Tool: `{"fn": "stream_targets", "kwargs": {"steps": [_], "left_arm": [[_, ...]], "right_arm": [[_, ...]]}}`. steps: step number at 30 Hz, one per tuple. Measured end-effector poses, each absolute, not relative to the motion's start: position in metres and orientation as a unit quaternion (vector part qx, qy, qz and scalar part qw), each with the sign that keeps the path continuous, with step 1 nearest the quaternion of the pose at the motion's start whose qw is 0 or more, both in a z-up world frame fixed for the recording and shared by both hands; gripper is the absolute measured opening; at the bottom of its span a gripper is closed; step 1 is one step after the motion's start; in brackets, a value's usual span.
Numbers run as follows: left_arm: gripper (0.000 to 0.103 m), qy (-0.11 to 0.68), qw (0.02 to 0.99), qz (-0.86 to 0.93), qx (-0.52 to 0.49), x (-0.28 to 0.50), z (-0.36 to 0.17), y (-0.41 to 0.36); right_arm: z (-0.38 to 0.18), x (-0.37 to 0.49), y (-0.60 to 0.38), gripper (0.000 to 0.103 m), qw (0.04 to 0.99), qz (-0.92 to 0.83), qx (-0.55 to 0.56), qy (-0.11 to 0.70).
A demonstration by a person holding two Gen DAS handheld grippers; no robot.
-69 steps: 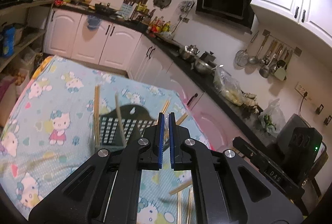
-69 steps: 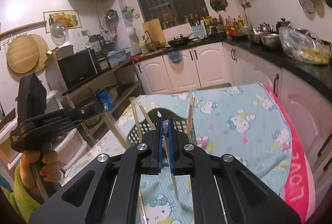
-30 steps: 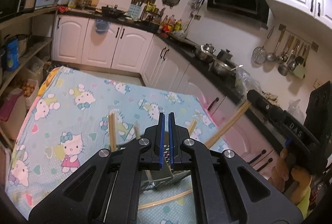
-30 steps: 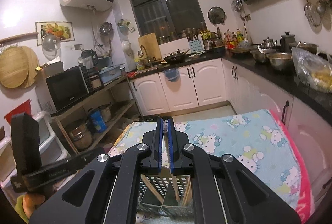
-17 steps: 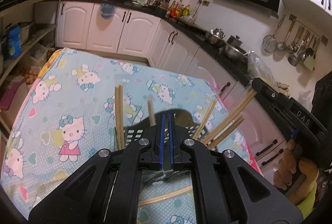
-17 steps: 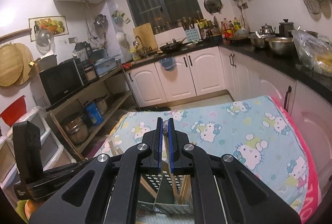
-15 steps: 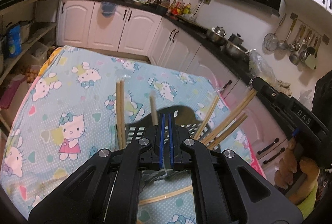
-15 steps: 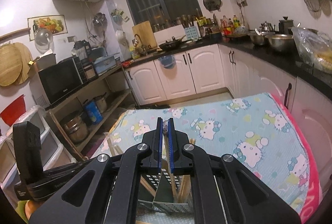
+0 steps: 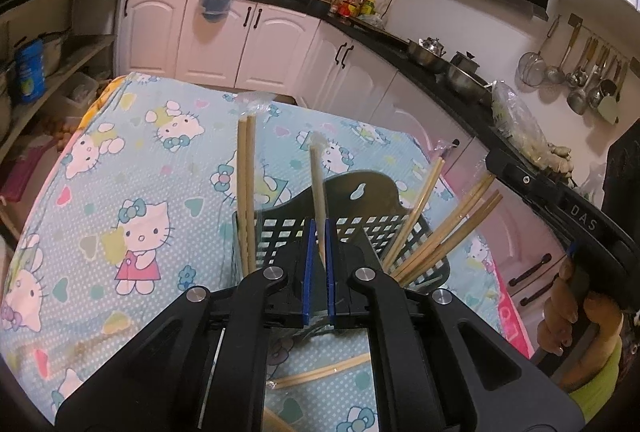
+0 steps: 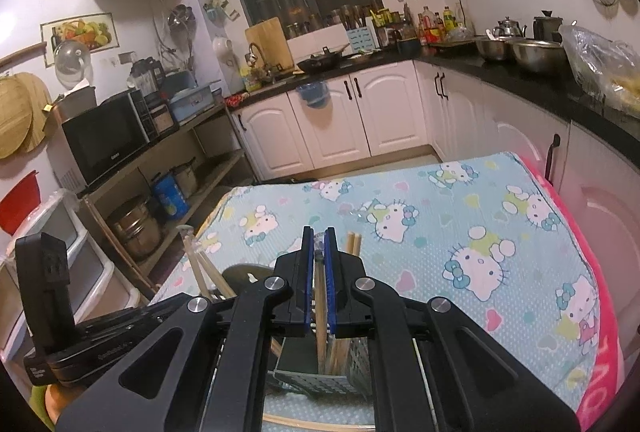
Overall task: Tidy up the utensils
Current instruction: 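Lower the chopsticks into the caddy slots and open both tools, then withdraw both open tools from the caddy toward the remaining wrapped chopsticks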
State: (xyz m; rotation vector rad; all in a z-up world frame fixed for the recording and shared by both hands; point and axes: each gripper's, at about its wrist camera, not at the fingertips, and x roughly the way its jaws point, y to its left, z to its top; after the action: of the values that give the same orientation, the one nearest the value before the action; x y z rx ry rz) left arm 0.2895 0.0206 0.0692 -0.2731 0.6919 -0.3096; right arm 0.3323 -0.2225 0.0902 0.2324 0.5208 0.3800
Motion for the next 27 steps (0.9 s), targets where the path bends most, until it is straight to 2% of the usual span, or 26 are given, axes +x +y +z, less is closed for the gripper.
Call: {"fn": "stream_targets", "kwargs": {"steps": [3,10,13,19,21,25,27], "left_arm": [[0.001,0.338,0.92,-0.148,-0.132,0.288,0.067,0.022],[0.013,0.341,0.919,-0.141,-0.135,0.286,0.064,0.028],[0.024,0.341,0.92,-0.14,-0.135,0.285,0.064,0.029],[0.034,0.341,0.92,-0.139,-0.134,0.282,0.065,0.029],[0.035,0.341,0.92,-0.138,-0.134,0.28,0.065,0.03],[0.047,0.339,0.921,-0.137,-0.134,0.275,0.066,0.032],[0.047,0.338,0.922,-0.136,-0.135,0.273,0.068,0.032]], "right_arm": [[0.087,0.332,-0.224,0.011,0.941,0.185,0.115,0.261],[0.086,0.328,-0.223,0.02,0.941,0.185,0.104,0.262],[0.087,0.325,-0.221,0.027,0.942,0.185,0.098,0.261],[0.093,0.318,-0.219,0.032,0.946,0.182,0.087,0.254],[0.095,0.315,-0.22,0.034,0.947,0.18,0.086,0.251],[0.1,0.309,-0.221,0.038,0.949,0.178,0.081,0.247],[0.101,0.305,-0.222,0.04,0.95,0.177,0.079,0.245]]}}
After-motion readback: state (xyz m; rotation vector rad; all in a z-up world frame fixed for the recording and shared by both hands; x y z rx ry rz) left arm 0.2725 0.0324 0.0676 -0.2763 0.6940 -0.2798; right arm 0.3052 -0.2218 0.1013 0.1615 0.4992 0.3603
